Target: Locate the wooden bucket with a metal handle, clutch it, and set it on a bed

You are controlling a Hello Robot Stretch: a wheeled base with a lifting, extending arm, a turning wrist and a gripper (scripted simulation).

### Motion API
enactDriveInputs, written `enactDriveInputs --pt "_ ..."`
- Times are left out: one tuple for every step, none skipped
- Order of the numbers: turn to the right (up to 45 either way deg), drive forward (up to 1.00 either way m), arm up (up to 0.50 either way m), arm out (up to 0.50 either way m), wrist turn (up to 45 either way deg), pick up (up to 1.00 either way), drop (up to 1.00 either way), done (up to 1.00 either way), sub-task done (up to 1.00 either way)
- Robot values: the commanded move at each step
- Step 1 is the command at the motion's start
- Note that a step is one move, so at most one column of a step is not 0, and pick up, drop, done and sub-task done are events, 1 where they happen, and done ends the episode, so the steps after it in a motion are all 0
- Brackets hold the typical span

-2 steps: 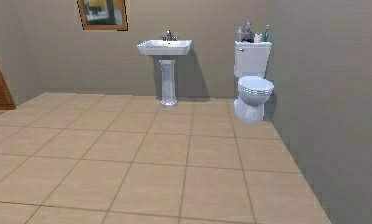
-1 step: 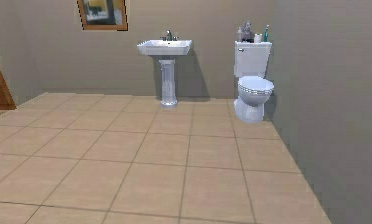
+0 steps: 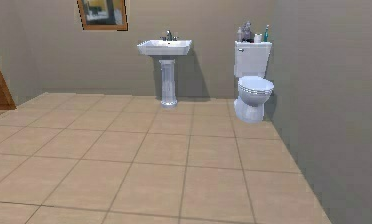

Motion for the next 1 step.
enactDriveInputs --pt "0.0 0.00 0.42 0.00 0.0 0.00 0.00 0.00 0.00"
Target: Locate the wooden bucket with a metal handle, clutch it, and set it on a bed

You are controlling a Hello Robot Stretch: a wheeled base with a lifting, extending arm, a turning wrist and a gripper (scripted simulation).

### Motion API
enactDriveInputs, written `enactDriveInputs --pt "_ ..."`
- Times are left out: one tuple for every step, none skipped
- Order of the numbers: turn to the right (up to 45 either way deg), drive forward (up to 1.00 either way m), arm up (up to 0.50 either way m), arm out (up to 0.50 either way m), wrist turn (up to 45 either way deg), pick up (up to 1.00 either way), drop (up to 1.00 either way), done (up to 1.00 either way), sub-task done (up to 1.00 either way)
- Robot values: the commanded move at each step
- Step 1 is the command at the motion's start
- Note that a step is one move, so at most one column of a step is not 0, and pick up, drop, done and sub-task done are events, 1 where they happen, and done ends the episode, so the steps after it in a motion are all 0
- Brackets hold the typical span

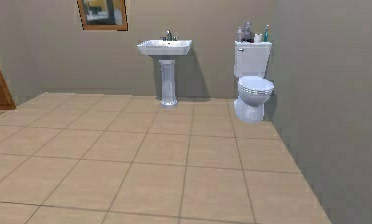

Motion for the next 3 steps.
enactDriveInputs --pt "0.0 0.00 0.00 0.00 -45.0 0.00 0.00 0.00 0.00" --pt "0.0 0.00 0.00 0.00 -45.0 0.00 0.00 0.00 0.00" --pt "0.0 0.00 0.00 0.00 -6.0 0.00 0.00 0.00 0.00"
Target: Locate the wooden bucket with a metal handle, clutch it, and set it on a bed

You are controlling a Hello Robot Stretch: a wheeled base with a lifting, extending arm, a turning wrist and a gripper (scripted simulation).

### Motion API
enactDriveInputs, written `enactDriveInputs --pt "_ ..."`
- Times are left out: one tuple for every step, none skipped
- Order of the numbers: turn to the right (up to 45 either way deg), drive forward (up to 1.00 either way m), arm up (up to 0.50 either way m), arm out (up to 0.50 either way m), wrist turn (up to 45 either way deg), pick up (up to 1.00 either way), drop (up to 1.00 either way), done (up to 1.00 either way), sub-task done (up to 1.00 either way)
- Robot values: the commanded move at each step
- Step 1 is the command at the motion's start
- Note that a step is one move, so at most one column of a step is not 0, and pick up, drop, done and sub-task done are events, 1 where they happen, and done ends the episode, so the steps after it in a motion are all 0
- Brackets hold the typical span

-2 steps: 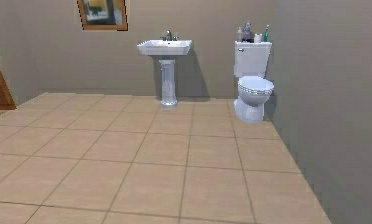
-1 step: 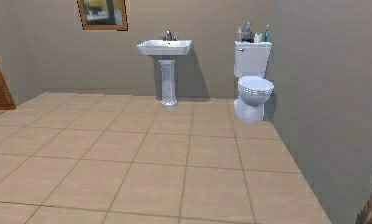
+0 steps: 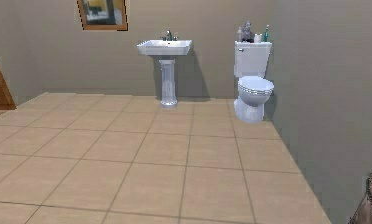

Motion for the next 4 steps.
enactDriveInputs --pt "0.0 0.00 0.00 -0.42 0.0 0.00 0.00 0.00 0.00" --pt "-45.0 0.00 0.00 0.00 0.0 0.00 0.00 0.00 0.00" --pt "-12.0 0.00 0.00 0.00 0.0 0.00 0.00 0.00 0.00" --pt "0.0 1.00 0.00 0.00 0.0 0.00 0.00 0.00 0.00"
